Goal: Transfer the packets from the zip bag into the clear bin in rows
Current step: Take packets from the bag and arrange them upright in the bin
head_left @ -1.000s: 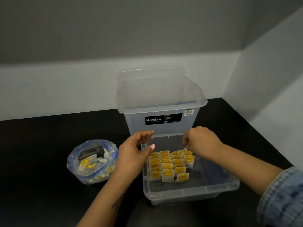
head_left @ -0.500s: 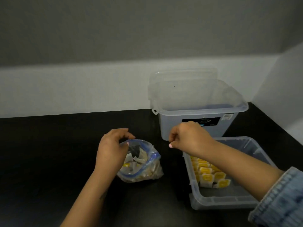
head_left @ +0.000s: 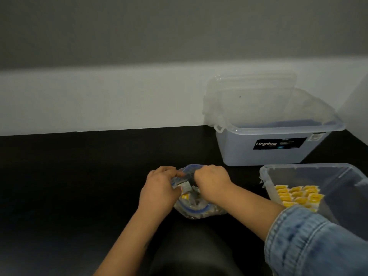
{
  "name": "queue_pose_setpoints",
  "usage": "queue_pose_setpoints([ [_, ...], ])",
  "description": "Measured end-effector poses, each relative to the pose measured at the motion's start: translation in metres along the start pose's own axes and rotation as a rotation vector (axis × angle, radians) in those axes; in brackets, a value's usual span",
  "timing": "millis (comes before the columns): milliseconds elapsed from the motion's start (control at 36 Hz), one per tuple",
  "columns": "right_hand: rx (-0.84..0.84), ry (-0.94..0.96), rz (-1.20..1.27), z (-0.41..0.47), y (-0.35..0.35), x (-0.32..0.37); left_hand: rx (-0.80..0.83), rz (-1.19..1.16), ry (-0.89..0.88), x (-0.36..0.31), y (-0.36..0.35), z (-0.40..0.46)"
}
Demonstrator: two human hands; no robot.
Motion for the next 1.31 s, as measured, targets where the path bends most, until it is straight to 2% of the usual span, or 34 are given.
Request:
queue_pose_setpoints([
  [83,0.058,-0.044,0.036,0.005,-0.004,-0.002,-0.013,-0.021,-0.025,0.002,0.002,0.000],
  [194,-0.001,-0.069,0.195,0.003,0.015,-0.013,-0.064,-0.052,-0.082,0.004,0.007,0.004],
  [306,-0.069,-0.110,0.526,0.000,0.034,-0.029,-0.104,-0.054,-0.146,0.001,0.011,0.007],
  [444,-0.017,-0.145,1.020,-0.007,0.046,-0.037,-0.014,-0.035,-0.245,-0.011,0.005,0.009],
  [556,0.059,-0.232,1.288,-0.009,0.042,-0.038,-0.084,-0.193,-0.228,-0.015,0.008,0.010],
  [639,0.080,-0.268,1.394,-0.005,0.034,-0.037,-0.179,-0.305,-0.201,-0.012,0.017,0.009],
  [722,0.031,-0.307,1.452,-0.001,0.026,-0.040,-0.185,-0.344,-0.144,-0.002,0.021,0.012],
  [778,-0.025,-0.250,1.315,0.002,0.021,-0.037,-0.179,-0.362,-0.100,0.006,0.022,0.015],
  [861,-0.057,-0.061,0.762,0.009,0.012,-0.020,-0.160,-0.380,-0.043,0.015,0.022,0.015],
  [917,0.061,-0.017,0.453,0.019,-0.005,-0.003,-0.145,-0.392,-0.026,0.018,0.023,0.014],
  [1000,0.288,-0.051,0.075,0.040,-0.034,0.011,-0.123,-0.413,0.007,0.021,0.022,0.012],
  [1139,0.360,0.012,-0.090,0.051,-0.043,0.024,-0.096,-0.424,0.021,0.023,0.021,0.008],
  [1306,0.303,0.046,-0.097,0.054,-0.047,0.024,-0.065,-0.469,0.072,0.032,0.020,0.006],
])
Point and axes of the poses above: each hand's wrist, its own z-axis towards the middle knuckle, its own y-axis out of the back of the hand, x = y × z, the point moved 7 cm from there along z, towards the middle knuckle, and after that the axes turned 11 degrees about z, right-handed, at the moved point
